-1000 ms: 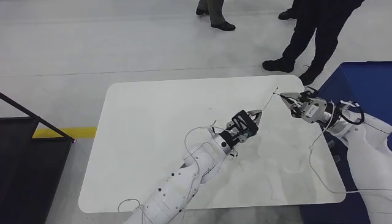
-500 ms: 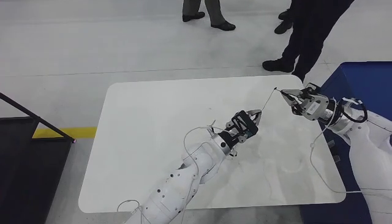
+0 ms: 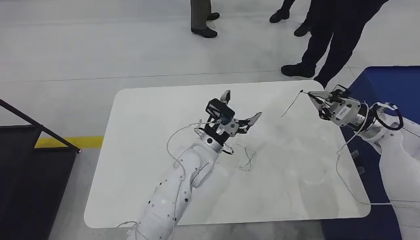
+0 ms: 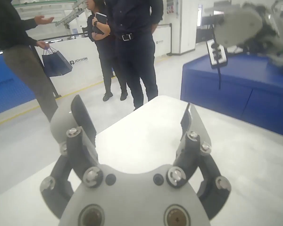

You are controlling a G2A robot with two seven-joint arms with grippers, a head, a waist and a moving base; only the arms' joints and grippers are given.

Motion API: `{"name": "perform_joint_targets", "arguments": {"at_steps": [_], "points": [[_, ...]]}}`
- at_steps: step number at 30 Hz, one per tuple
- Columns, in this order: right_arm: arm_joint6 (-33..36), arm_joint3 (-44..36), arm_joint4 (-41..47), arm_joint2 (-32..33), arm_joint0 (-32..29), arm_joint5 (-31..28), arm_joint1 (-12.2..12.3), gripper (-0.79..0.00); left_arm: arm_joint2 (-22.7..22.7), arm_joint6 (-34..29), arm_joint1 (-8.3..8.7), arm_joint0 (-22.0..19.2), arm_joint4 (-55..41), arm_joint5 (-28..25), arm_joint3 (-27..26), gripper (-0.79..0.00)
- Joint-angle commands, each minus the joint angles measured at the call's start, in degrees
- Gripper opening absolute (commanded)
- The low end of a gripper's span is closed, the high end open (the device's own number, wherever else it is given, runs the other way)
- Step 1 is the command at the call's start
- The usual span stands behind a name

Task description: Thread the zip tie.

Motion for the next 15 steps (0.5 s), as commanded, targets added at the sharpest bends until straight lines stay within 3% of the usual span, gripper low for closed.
{"name": "perform_joint_targets", "arguments": {"at_steps": [1,7,11,15], "points": [[0.0,0.0,0.0,0.0,0.0,0.0,0.0,-0.785,-1.8,-2.07,-0.08,1.54,-10.67,-1.79,-2.95,0.0],[0.0,0.0,0.0,0.0,0.0,0.0,0.0,-0.785,-4.28,-9.98,-0.68,3.49,-36.05,-3.15,-8.63,0.0],[-0.08,-1.75,0.7,-0.89,-0.55,-0.24,-0.15,-0.785,-4.38,-13.51,-0.62,3.18,-36.6,-0.1,-8.7,0.0],[7.6,-10.44,-0.31,-3.21,-1.97,-0.04,0.17,-0.785,-4.38,-13.51,-0.62,3.18,-36.6,-0.1,-8.7,0.0]]}}
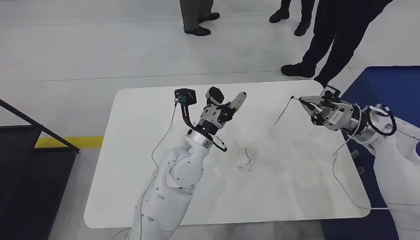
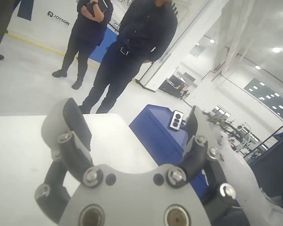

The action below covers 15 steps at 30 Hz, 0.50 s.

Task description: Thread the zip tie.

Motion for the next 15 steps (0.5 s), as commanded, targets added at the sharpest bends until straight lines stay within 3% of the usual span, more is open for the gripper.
{"name": "perform_joint_targets", "arguments": {"at_steps": [1,8,15], "points": [[2.69,-5.15,-0.8,-0.98,-1.29,-1.05,0.3,-0.785,0.0,0.0,0.0,0.01,-0.08,-0.03,-0.01,0.0],[-2.64,-21.31,8.99,-3.39,-3.53,4.27,1.23,-0.785,0.0,0.0,0.0,0.01,-0.08,-0.03,-0.01,0.0],[-13.51,-27.41,22.82,-3.23,-2.83,9.9,0.94,-0.785,0.0,0.0,0.0,0.01,-0.08,-0.03,-0.01,0.0]]}}
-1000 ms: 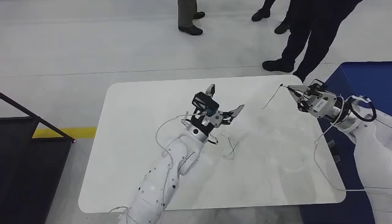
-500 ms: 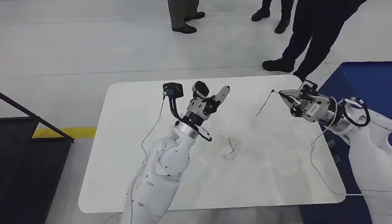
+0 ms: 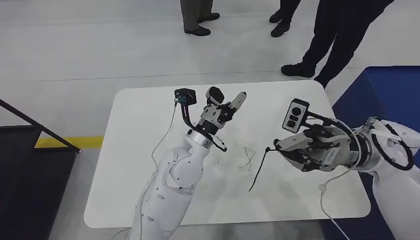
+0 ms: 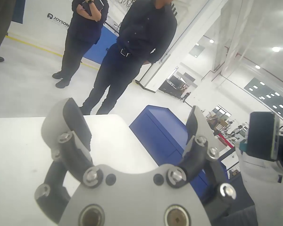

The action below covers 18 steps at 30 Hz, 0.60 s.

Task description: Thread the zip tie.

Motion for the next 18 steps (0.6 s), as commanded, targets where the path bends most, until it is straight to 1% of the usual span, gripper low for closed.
{"name": "perform_joint_targets", "arguments": {"at_steps": [1,3,4,5,7,10,13,16,18], "points": [[-3.67,-0.82,2.97,0.13,0.42,-0.38,-0.13,-0.785,0.0,0.0,0.0,0.0,0.0,0.0,0.0,0.0],[-6.12,-0.03,4.72,-0.06,0.36,-0.9,-0.26,-0.785,0.0,0.0,0.0,0.0,0.0,0.0,0.0,0.0],[-7.03,-0.17,3.91,-0.01,0.64,-1.47,-0.26,-0.785,0.0,0.0,0.0,0.0,0.0,0.0,0.0,0.0],[-7.93,-0.13,0.94,0.33,1.03,-3.3,-0.22,-0.785,0.0,0.0,0.0,0.0,0.0,0.0,0.0,0.0],[-8.93,1.31,-7.66,-0.04,0.72,-7.47,-0.08,-0.785,0.0,0.0,0.0,0.0,0.0,0.0,0.0,0.0],[-7.12,6.97,-17.06,-3.45,0.01,-10.91,0.04,-0.785,0.0,0.0,0.0,0.0,0.0,0.0,0.0,0.0],[-5.96,12.55,-28.74,-8.65,1.02,-11.76,0.29,-0.785,0.0,0.0,0.0,0.0,0.0,0.0,0.0,0.0],[-1.78,17.27,-39.71,-13.64,2.95,-12.72,0.66,-0.785,0.0,0.0,0.0,0.0,0.0,0.0,0.0,0.0],[-0.97,20.99,-47.41,-16.27,4.49,-14.84,0.87,-0.785,0.0,0.0,0.0,0.0,0.0,0.0,0.0,0.0]]}}
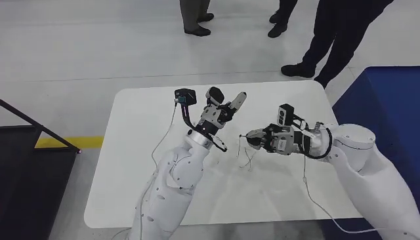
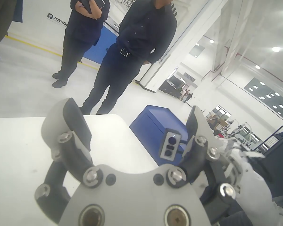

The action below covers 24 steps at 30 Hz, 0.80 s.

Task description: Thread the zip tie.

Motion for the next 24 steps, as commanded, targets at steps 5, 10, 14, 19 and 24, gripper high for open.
{"name": "perform_joint_targets", "arguments": {"at_steps": [5,10,14,19,24], "points": [[-2.18,7.87,-13.48,-6.15,4.21,-5.62,-0.49,-0.785,0.0,0.0,0.0,0.0,0.0,0.0,0.0,0.0],[-2.0,9.93,-13.94,-9.45,5.79,-3.97,-1.16,-0.591,0.0,0.0,0.0,0.0,0.0,0.0,0.0,0.0],[-2.14,10.7,-14.62,-10.41,6.03,-3.4,-1.33,0.0,0.0,0.0,0.0,0.0,0.0,0.0,0.0,0.0],[-0.34,10.12,-10.41,-7.94,5.61,-6.4,-1.28,0.0,0.0,0.0,0.0,0.0,0.0,0.0,0.0,0.0],[-1.26,5.78,-3.81,2.16,1.91,-24.3,-0.72,0.0,0.0,0.0,0.0,0.0,0.0,0.0,0.0,0.0]]}}
